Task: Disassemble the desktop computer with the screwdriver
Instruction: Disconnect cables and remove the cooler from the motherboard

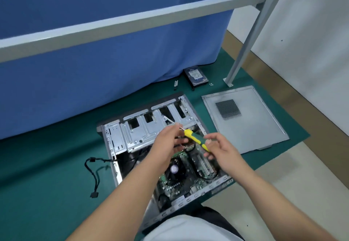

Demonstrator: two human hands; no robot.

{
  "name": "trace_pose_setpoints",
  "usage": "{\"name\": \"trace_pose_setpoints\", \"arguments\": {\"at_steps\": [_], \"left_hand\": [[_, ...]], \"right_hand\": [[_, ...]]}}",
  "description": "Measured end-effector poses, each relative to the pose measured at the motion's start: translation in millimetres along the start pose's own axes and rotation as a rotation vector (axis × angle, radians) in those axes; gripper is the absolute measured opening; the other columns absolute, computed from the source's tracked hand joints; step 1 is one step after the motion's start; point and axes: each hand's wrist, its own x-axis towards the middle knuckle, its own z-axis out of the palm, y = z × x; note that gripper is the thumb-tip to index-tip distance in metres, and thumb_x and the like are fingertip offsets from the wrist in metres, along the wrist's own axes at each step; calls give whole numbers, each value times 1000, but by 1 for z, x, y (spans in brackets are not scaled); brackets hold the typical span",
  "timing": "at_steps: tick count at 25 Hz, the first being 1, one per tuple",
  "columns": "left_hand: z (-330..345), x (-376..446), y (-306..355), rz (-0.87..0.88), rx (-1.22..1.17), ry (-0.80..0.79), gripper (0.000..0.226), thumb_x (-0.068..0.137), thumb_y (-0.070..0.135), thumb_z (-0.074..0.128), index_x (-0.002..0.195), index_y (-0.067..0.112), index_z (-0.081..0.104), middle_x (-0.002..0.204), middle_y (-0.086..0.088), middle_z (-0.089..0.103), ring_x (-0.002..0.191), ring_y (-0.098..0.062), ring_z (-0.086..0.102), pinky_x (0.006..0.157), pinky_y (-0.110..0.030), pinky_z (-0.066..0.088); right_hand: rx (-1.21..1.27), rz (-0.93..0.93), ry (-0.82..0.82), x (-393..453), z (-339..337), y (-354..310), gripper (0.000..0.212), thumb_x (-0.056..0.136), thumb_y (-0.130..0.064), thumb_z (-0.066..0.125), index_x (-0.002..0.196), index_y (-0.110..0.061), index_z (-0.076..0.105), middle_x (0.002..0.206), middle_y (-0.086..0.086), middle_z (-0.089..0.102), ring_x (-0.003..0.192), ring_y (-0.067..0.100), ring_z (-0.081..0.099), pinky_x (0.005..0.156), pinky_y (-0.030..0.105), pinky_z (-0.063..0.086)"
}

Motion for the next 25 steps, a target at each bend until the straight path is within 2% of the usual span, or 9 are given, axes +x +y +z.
{"name": "trace_pose_setpoints", "arguments": {"at_steps": [2,5,8,10,12,14,17,21,25], "left_hand": [[23,20,14,35,61,54,23,107,26,53,109,11,71,99,-3,72,75,-17,65,70,-31,55],[54,52,31,103,257,30,21,103,29,61,93,15,71,88,-1,72,68,-14,62,67,-30,53],[77,83,47,208,425,-21,13,101,34,63,101,27,74,88,3,73,72,-10,64,66,-25,53],[72,100,49,291,587,4,17,102,38,60,113,36,72,100,11,71,81,-6,65,73,-20,52],[50,112,42,350,784,122,27,102,40,57,127,38,67,121,12,68,106,-8,63,93,-29,53],[15,114,28,371,1052,266,38,102,39,54,139,34,59,143,5,57,133,-18,49,111,-41,42],[-33,105,2,362,1380,354,49,104,44,48,152,37,44,164,12,33,155,-20,20,121,-50,24],[-66,88,-30,293,1480,349,55,104,67,20,157,57,13,170,20,-3,157,-5,-13,127,-45,1],[-72,87,-41,283,1549,423,56,101,73,3,154,62,-6,171,16,-1,154,-2,-20,126,-40,-8]], "right_hand": [[9,56,-95,11,-7,1,10,106,-27,50,112,-31,57,89,-4,77,74,12,69,73,31,54],[-82,28,-186,35,-19,-8,5,104,-47,48,101,-46,52,87,-3,78,69,9,71,66,25,51],[-67,-22,-211,68,-34,-19,15,103,-49,49,91,-41,51,84,1,78,70,14,72,61,31,52],[5,1,-120,95,-50,-20,17,99,-47,56,93,-30,57,85,0,76,77,24,72,71,43,60],[-69,77,5,129,-68,-11,29,94,-47,61,96,-18,60,82,-1,70,83,31,69,77,47,62],[-274,184,60,163,-77,3,32,94,-43,63,92,-11,60,84,6,66,83,28,68,75,45,62],[-588,300,-36,200,-71,26,27,95,-37,63,84,-14,56,92,9,66,71,19,62,61,31,53],[-787,405,-75,216,-53,51,23,94,-36,62,104,-16,62,103,6,66,86,27,68,77,35,59],[-883,413,-51,216,-41,64,24,93,-35,62,109,-19,57,99,2,61,90,28,62,74,31,50]]}}
